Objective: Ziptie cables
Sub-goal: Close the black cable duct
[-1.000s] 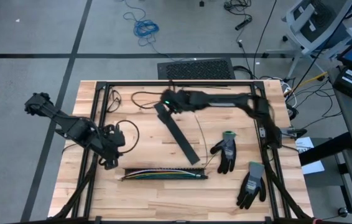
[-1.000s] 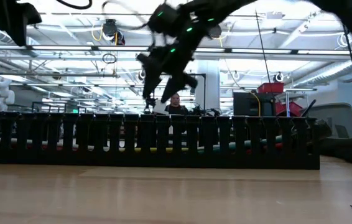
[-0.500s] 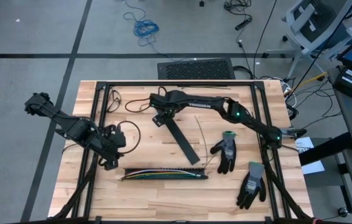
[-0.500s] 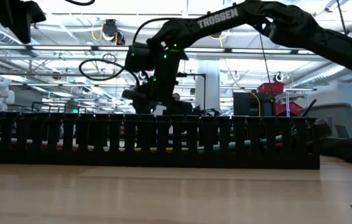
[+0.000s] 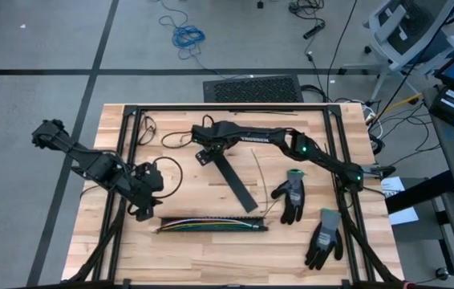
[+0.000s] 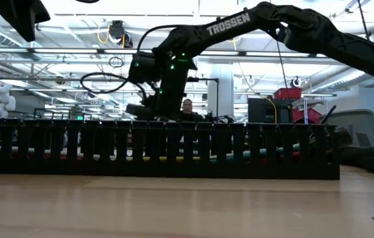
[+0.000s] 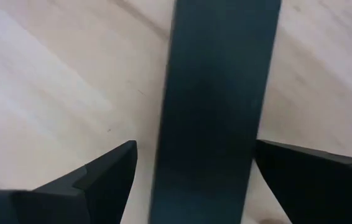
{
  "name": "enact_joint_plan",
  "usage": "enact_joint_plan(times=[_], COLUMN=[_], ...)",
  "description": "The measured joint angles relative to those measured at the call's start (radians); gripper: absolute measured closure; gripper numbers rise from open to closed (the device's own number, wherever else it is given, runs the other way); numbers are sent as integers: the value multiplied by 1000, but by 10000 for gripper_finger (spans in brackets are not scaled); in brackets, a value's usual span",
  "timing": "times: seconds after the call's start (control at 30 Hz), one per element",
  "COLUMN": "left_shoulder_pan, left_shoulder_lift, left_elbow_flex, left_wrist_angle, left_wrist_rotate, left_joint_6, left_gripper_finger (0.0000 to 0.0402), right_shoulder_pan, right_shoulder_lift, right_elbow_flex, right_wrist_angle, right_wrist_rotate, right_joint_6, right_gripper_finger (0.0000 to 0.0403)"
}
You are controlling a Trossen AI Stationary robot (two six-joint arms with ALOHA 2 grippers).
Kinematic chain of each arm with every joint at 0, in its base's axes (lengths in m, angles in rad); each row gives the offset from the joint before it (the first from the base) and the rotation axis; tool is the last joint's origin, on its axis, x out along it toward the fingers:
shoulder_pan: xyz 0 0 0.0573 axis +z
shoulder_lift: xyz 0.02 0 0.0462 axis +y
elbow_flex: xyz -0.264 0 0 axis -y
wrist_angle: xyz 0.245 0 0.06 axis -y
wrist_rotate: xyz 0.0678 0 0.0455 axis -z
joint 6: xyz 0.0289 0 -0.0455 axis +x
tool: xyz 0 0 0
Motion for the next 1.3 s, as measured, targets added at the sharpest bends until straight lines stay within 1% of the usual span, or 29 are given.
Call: enact_joint_plan(times=[0.03,0.1,0.17,0.27,0.4,0.53,0.67,0.9,1.07,1.3], left_shoulder_pan=[0,0,0,0,0,0,0,0,0,0], left_shoulder_lift=[0,0,0,0,0,0,0,0,0,0], left_elbow_flex=[0,0,0,0,0,0,0,0,0,0], left_wrist_angle=[-1,-1,-1,-2,-1,-1,-1,-2,-2,-2], left_wrist_rotate=[0,1,1,4,6,6,6,6,6,6], left_joint_6=[0,0,0,0,1,1,1,1,1,1], left_gripper_finger=[200,200,200,200,200,200,200,200,200,200], right_shoulder_pan=[4,14,18,15,13,19,18,20,32,33], right_shoulder_lift=[0,12,13,15,16,16,17,17,16,16], right_elbow_flex=[0,3,3,5,5,4,3,2,0,-1], right_wrist_angle=[-2,-7,-19,-55,-144,-165,-196,-217,-257,-256], right_wrist_rotate=[-2,39,55,33,-23,-32,-71,-87,-74,-63], right_joint_6=[2,9,25,30,22,13,1,-30,-59,-89], right_gripper_finger=[87,87,89,95,108,120,134,169,216,217])
